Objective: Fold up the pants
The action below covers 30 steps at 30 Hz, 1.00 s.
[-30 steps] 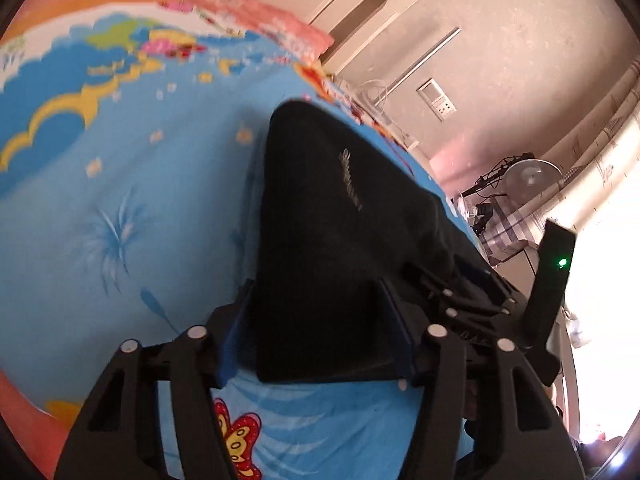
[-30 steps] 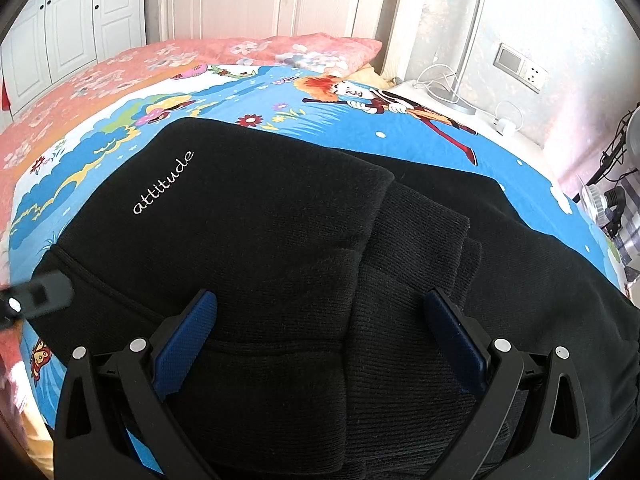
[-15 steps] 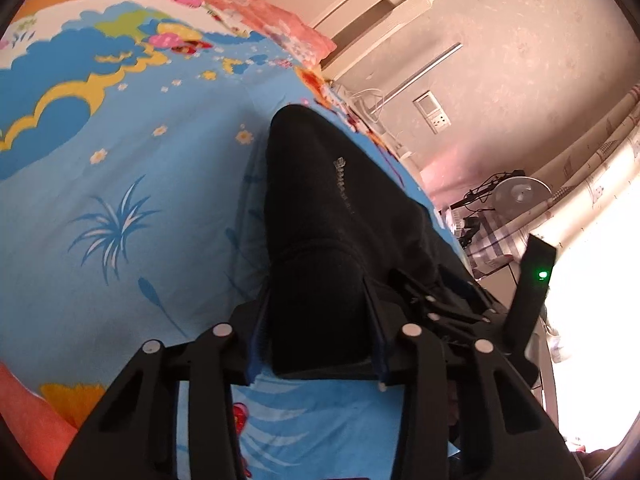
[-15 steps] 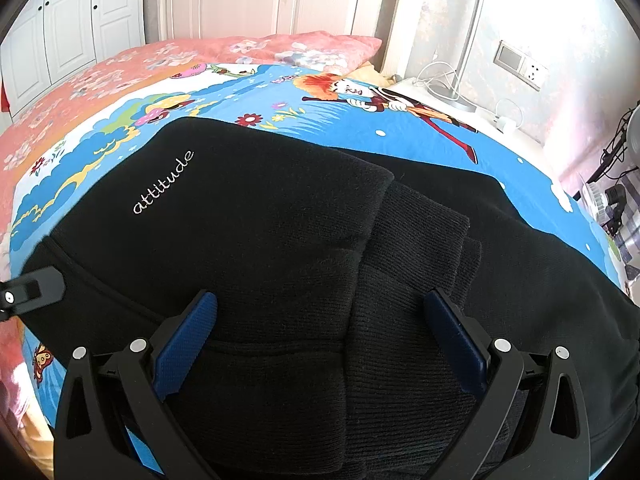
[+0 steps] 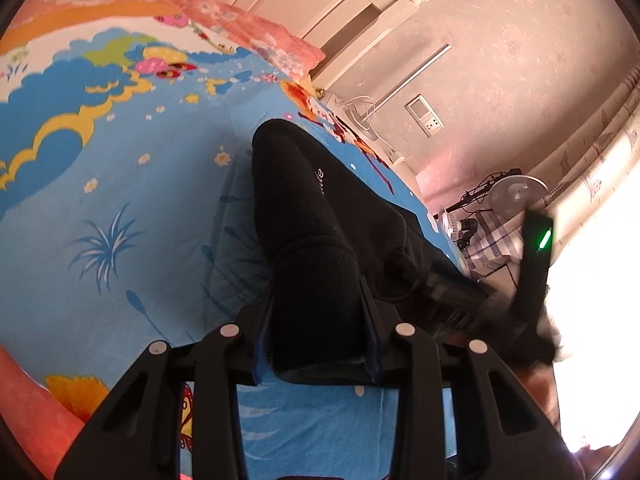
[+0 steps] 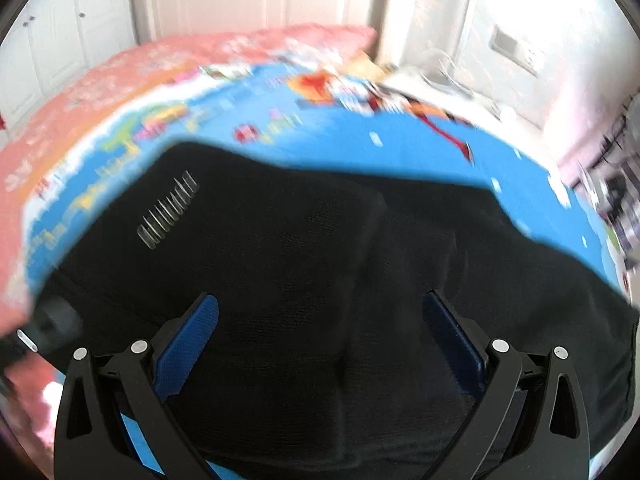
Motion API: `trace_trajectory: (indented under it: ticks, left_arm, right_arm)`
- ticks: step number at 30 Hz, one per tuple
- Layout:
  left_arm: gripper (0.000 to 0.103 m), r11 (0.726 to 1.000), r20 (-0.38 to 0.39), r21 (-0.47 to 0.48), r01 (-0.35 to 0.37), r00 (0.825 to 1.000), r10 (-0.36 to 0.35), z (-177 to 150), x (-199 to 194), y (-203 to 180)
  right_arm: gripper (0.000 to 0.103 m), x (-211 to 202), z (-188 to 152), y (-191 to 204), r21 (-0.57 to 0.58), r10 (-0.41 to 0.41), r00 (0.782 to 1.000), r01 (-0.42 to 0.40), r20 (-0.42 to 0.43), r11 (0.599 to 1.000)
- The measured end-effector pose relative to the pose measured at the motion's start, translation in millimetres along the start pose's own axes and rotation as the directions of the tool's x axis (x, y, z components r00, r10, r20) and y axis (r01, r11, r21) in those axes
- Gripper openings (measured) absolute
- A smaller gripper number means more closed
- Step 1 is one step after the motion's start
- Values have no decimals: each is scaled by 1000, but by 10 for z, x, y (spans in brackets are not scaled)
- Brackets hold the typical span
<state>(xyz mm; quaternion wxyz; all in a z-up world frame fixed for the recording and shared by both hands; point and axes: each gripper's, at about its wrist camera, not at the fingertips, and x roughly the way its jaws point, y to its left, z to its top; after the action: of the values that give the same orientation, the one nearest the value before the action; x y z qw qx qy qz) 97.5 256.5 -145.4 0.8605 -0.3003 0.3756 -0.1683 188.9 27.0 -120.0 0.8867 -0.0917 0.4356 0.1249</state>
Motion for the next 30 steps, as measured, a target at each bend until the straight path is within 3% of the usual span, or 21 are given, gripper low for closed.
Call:
trace_trajectory:
  ticks: [2, 6, 8, 12, 16, 20, 21, 22, 26, 27, 29, 30]
  left_arm:
    - [35, 999, 14, 39, -31, 999, 31, -2, -24, -106]
    - [35, 990, 35, 107, -92, 995, 89, 5, -56, -305]
    - [35, 984, 41, 131, -119, 993, 115, 14, -60, -378]
    - [35, 968, 54, 180, -176, 984, 169, 7, -52, -504]
    - [35, 941, 81, 243, -235, 972, 222, -21, -44, -659]
    - [35, 905, 117, 306, -294, 956, 271, -78, -31, -822]
    - [35, 899, 125, 318, -302, 953, 276, -90, -39, -852]
    - [35, 893, 132, 328, -308, 951, 279, -100, -44, -883]
    - [35, 905, 154, 306, -295, 954, 259, -108, -42, -895]
    - [40, 918, 158, 280, -281, 957, 245, -103, -47, -864]
    - [61, 947, 183, 193, -257, 958, 222, -114, -85, -773]
    - [80, 950, 192, 170, -262, 954, 229, -131, -75, -759]
  right_arm:
    - [98, -91, 261, 139, -56, 41, 999, -42, -8, 998]
    - [98, -118, 726, 513, -153, 161, 981, -176, -105, 973]
    - [98, -87, 888, 671, -177, 179, 973, -203, -144, 963]
    - [98, 63, 1071, 1002, -251, 127, 970, -178, -209, 951]
    - [98, 388, 1036, 1203, -284, 58, 945, -155, -323, 946]
    - [97, 520, 959, 1231, -305, 14, 939, -125, -343, 944]
    - [86, 532, 939, 1228, -315, 6, 942, -118, -336, 942]
    - [65, 542, 921, 1210, -319, -3, 945, -108, -328, 942]
    - [43, 522, 936, 1023, -245, 66, 939, -156, -338, 957]
    - [38, 502, 951, 969, -221, 91, 936, -173, -339, 960]
    - [33, 475, 990, 861, -175, 129, 933, -197, -337, 965]
    - [32, 472, 1011, 820, -152, 151, 929, -212, -337, 965]
